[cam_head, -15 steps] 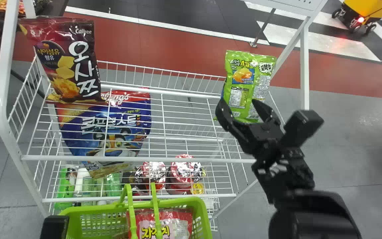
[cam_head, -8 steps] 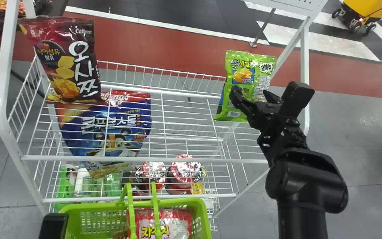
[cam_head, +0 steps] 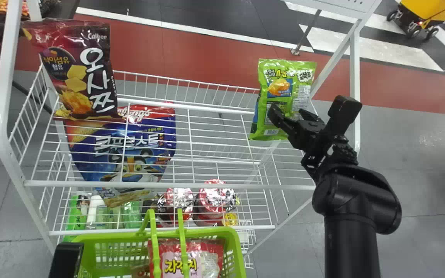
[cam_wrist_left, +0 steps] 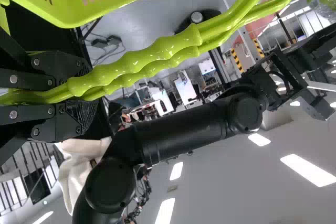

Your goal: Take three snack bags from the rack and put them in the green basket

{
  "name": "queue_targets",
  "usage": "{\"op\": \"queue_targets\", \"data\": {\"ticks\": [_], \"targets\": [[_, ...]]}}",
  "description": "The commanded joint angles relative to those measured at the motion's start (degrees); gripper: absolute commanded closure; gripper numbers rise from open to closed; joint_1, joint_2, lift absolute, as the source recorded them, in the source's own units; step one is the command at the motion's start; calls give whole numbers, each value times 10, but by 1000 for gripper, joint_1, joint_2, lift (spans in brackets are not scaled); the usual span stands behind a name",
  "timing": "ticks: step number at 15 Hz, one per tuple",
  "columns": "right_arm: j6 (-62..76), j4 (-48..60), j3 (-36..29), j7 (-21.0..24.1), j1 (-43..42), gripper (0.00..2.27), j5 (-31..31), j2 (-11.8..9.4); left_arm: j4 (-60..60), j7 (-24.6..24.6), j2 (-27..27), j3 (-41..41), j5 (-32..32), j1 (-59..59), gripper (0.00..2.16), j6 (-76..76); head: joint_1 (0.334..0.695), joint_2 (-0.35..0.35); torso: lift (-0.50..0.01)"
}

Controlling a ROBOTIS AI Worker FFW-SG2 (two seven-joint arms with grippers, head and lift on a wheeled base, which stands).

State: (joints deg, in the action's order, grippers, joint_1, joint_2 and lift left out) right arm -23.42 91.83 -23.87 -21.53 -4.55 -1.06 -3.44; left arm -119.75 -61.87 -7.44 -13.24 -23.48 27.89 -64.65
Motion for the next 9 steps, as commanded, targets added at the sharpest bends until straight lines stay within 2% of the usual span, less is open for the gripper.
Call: {"op": "queue_targets", "data": {"ticks": [1, 2, 3, 6, 9], "targets": [[-10, -3, 2, -4, -6, 876, 4, -1, 0, 0, -1, 0, 0, 0, 1872, 0, 695, -350, -7], [-24, -3, 2, -3, -6, 1777, 4, -1, 0, 0, -1, 0, -1, 0, 1872, 0, 695, -350, -7], [-33, -3, 1, -5, -6, 2064, 4, -1, 0, -1, -1, 0, -1, 1, 1872, 0, 695, -350, -7], [-43, 4, -2, -18, 4, 2229, -1, -3, 0, -1, -3, 0, -2, 3, 1872, 0, 695, -350, -7], [-43, 47, 0, -18, 38, 2233, -9, -3, -5, 1, -3, -1, -1, 7, 1872, 0, 695, -350, -7]]}}
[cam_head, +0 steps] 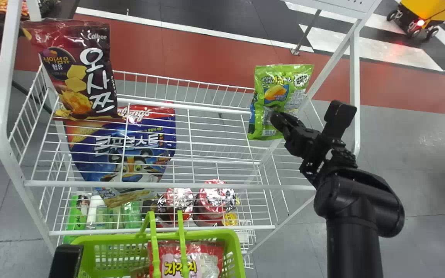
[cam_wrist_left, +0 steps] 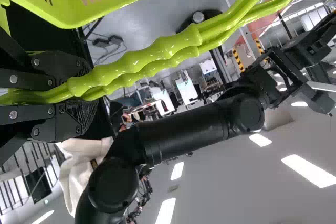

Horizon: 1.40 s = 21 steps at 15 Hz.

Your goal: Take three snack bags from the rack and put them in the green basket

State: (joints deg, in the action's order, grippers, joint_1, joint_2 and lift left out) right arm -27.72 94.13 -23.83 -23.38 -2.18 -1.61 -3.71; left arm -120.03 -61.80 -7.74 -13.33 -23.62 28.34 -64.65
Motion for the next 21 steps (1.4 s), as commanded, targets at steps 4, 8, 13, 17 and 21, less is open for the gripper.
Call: {"op": "queue_targets", "data": {"ticks": [4, 8, 13, 17, 21], "targets": [[-20, 112, -8, 0, 70, 2236, -47, 3, -7, 2, 0, -2, 3, 10, 1872, 2, 695, -350, -7], [-155, 299, -9, 0, 146, 2236, -98, 5, -12, 2, 0, -5, 9, 14, 1872, 2, 695, -350, -7], [-526, 528, -45, -32, 233, 2236, -173, 9, -13, 3, 4, -11, 11, 15, 1872, 2, 695, -350, -7], [-538, 597, -47, -33, 343, 2236, -220, 13, -13, 3, 4, -7, 11, 15, 1872, 4, 695, -350, -7], [-591, 591, 5, -35, 388, 2236, -234, -16, -10, 5, 8, -7, 11, 16, 1872, 12, 695, -350, -7]]}}
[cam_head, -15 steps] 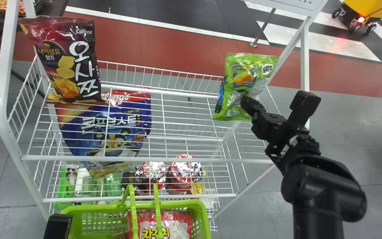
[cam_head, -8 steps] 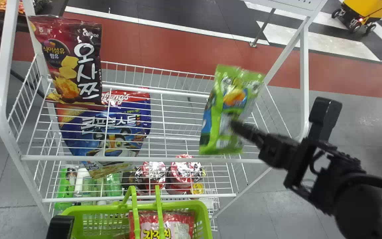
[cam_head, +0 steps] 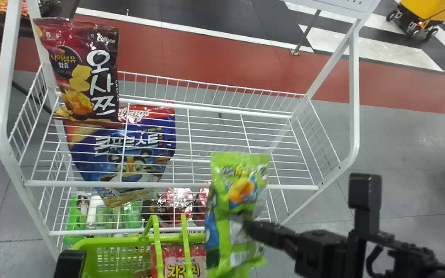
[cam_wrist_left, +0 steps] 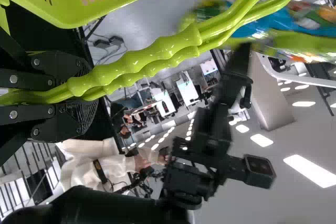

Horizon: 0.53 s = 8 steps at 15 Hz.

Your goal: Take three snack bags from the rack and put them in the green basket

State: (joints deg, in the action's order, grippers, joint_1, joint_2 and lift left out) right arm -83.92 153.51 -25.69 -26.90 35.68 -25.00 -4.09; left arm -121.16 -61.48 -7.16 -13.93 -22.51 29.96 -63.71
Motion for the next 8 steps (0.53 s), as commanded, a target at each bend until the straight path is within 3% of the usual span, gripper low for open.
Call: {"op": "queue_targets", "data": {"ticks": [1, 8], "targets": [[-48, -8, 42, 1, 18, 2236, 1, -24, 1, 1, 4, -1, 0, 0, 1872, 5, 695, -350, -7], [-62, -88, 178, -7, 28, 2240, 12, -89, 5, 2, 8, -3, 2, -3, 1872, 15, 695, -350, -7]]}}
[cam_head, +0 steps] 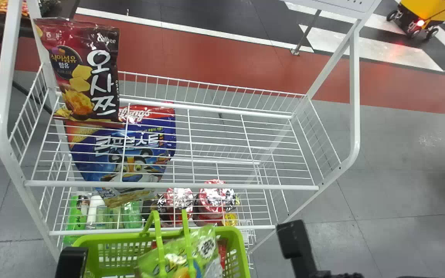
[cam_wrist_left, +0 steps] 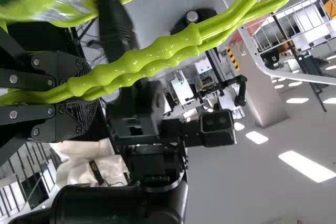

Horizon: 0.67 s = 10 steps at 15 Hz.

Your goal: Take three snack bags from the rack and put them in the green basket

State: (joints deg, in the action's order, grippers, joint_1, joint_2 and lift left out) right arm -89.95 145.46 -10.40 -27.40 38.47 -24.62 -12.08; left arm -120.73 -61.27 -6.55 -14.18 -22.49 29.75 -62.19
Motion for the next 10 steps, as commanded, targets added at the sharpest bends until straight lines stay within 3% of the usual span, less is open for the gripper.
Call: {"op": "queue_targets", "data": {"ticks": [1, 3, 4, 5, 6, 7, 10], "targets": [[-1, -12, 29, -4, 0, 2236, 10, -10, 1, 0, 2, -1, 2, -1, 1875, 0, 695, -350, -7], [-1, -28, 35, -11, -9, 2233, 9, -15, 1, 0, 2, -1, 2, -1, 1872, 0, 695, -350, -7], [-1, -31, 31, -9, -9, 2071, 13, -13, 1, 0, 2, -1, 0, -1, 1872, 0, 695, -350, -7], [28, -31, 21, -7, -8, 1423, 17, -9, 1, 0, 2, -1, 2, -1, 1872, 0, 695, -350, -7], [70, -31, 6, -6, -6, 151, 18, -5, 0, 0, 2, 2, 2, 0, 1872, 0, 695, -350, -7], [104, -28, -6, -5, -1, -2, 18, 0, 1, 1, 2, 3, 0, 2, 1872, 0, 695, -350, -7], [172, -19, -34, -1, 14, 53, 12, 14, 0, 2, 3, 2, 0, 2, 1872, 0, 695, -350, -7]]}}
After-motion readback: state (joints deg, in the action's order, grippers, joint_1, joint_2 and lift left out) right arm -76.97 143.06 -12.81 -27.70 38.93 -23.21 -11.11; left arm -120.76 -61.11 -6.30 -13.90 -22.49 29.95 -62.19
